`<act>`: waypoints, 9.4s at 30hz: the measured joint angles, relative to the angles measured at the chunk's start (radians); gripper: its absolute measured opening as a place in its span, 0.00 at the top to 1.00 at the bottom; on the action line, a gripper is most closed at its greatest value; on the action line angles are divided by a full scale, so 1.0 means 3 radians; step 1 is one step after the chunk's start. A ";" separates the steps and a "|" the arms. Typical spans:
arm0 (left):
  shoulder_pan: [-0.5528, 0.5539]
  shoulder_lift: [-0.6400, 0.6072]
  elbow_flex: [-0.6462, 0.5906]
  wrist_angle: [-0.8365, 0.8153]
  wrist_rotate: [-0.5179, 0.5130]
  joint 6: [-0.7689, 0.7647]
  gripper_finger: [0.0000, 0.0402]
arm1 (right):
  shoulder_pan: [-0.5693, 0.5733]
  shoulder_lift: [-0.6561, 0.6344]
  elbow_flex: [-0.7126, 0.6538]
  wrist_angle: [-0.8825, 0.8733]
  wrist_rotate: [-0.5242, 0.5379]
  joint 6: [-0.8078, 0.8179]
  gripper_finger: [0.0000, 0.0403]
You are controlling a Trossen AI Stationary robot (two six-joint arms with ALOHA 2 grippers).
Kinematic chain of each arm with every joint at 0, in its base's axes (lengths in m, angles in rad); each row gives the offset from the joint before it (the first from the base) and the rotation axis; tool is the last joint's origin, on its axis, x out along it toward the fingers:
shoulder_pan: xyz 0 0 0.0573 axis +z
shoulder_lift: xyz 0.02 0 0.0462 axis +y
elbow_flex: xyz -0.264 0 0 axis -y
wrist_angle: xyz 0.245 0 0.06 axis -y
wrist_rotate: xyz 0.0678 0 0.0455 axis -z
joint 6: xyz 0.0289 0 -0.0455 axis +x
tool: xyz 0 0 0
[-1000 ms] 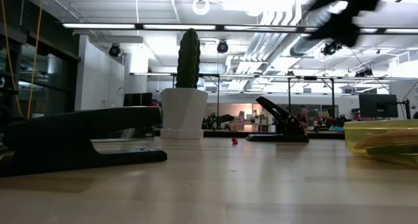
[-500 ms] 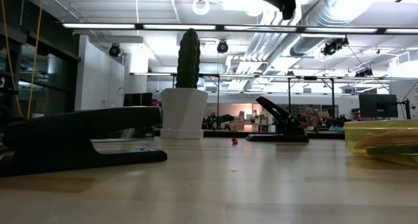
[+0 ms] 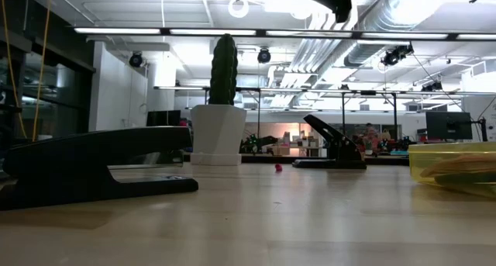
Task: Pack school essentials
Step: Put the small pink eraser on the yellow supply box, then return to Home Position
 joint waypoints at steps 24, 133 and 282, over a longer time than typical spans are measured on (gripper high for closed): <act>0.0000 0.0000 0.0000 -0.0004 -0.0163 0.0000 0.54 | -0.0109 0.1623 0.1720 -0.2894 0.1127 0.2099 0.40; -0.0093 0.1013 0.0000 0.0497 0.0225 -0.0198 0.54 | -0.0294 0.0262 0.0594 -0.0574 -0.0892 0.0084 0.93; 0.0415 -0.0287 -0.0133 -0.0756 0.0257 0.0601 1.00 | -0.0305 -0.0540 -0.0002 -0.0521 -0.0590 0.0106 1.00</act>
